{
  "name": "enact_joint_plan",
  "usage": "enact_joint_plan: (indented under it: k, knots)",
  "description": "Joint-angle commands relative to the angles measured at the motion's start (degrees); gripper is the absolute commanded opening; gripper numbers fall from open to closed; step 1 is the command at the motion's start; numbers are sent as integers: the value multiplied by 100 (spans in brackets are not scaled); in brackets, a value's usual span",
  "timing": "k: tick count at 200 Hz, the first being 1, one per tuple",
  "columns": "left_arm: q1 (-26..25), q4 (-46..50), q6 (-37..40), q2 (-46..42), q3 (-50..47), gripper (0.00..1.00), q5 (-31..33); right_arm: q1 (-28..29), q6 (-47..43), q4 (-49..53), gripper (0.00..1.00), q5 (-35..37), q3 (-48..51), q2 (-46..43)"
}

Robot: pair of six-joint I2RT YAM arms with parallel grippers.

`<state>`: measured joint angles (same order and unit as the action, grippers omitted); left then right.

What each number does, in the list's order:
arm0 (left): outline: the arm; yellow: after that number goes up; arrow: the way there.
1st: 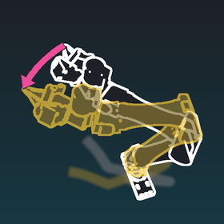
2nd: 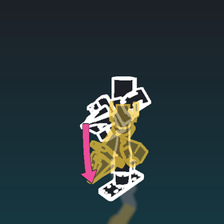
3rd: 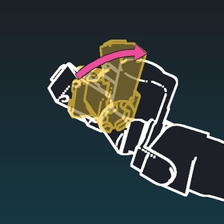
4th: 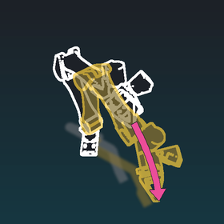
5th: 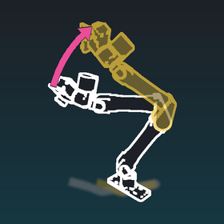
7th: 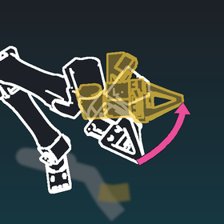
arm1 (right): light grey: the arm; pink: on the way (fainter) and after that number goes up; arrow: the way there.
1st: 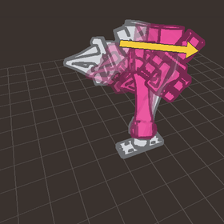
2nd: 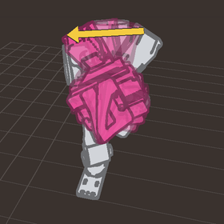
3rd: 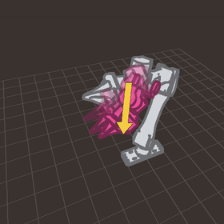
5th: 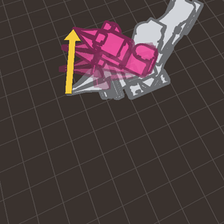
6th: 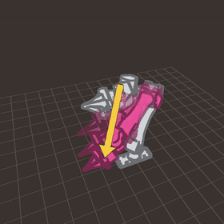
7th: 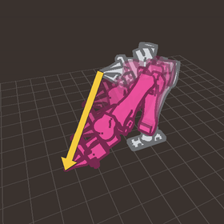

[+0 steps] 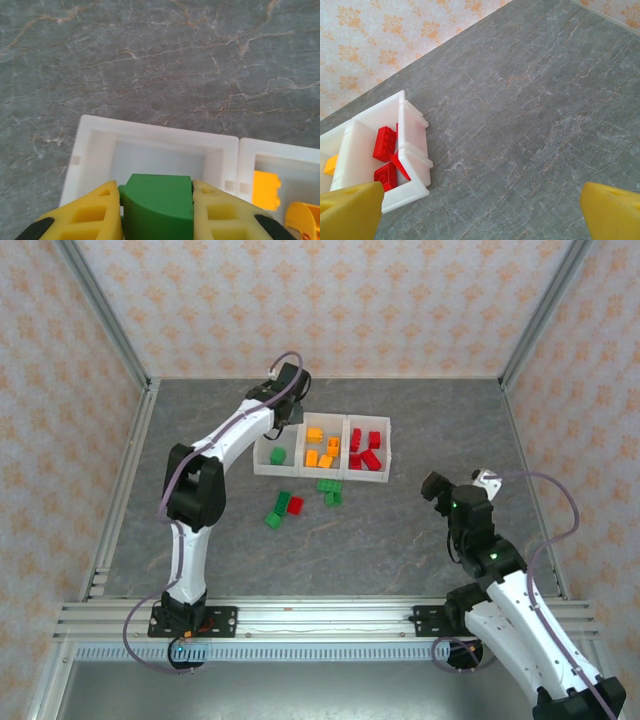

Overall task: Sort the legos into containers by color
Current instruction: Place the lego in the container.

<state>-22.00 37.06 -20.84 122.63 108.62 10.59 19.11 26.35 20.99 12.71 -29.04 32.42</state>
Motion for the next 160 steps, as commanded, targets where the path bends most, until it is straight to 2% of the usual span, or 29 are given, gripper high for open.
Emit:
enact_joint_plan:
  k: [1,55,96,119,144,160]
  knots:
    - [54,254,146,218,260,11,170,7,-42,1,100,253,-74,-70]
    - [161,100,-33,407,-55,12,76,6,-83,-24,100,276,-41,-44]
    - [239,30,-21,537,-165,19,5,7,-87,-46,100,256,-32,5]
    - [275,132,-17,695,-70,31,-15,7,-93,-33,100,260,-42,18]
    - [275,98,-30,672,-101,49,-109,7,-87,-6,100,267,-64,14]
    - [277,49,-54,552,-158,54,-167,10,-79,2,100,263,-69,8]
